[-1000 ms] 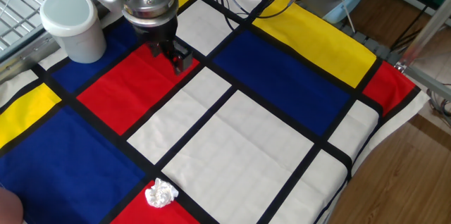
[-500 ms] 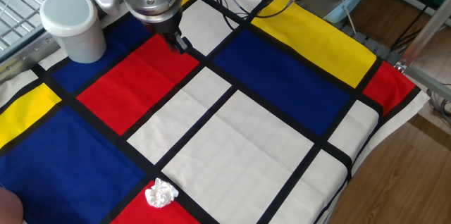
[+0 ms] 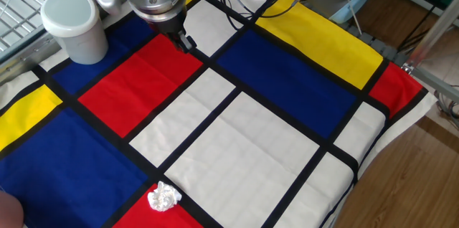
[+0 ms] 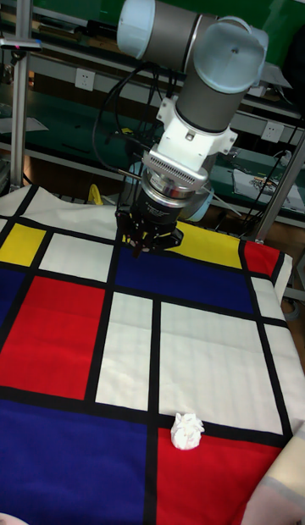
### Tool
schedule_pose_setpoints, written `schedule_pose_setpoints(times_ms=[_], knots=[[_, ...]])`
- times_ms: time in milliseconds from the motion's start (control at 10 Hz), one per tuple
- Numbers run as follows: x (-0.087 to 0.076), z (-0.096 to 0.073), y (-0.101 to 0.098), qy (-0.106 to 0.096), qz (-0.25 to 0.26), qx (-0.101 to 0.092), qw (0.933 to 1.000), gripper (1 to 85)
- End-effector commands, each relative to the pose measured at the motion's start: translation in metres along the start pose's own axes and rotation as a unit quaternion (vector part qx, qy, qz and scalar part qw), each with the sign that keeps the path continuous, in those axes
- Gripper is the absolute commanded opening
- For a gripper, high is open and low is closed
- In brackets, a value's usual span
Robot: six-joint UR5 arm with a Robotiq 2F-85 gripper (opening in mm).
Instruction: Put the garbage in the trash can
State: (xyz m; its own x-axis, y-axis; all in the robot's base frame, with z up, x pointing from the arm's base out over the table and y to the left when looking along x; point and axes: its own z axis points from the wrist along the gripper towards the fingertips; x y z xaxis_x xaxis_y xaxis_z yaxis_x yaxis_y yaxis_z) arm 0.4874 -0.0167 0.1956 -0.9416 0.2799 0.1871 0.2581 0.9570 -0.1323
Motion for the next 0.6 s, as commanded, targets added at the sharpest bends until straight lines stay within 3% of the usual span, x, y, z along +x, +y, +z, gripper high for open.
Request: schedule_pose_setpoints(times_ms=[0, 200, 500], knots=[[-0.0097, -0.0014, 0.0231, -0.017, 0.019, -0.047, 0.9985, 1.0], [-0.0097, -0.0017, 0.0286, -0.018, 0.019, -0.056, 0.9981, 1.0], [-0.0112, -0.0003, 0.0282, -0.02, 0.014, -0.052, 0.9984, 1.0]])
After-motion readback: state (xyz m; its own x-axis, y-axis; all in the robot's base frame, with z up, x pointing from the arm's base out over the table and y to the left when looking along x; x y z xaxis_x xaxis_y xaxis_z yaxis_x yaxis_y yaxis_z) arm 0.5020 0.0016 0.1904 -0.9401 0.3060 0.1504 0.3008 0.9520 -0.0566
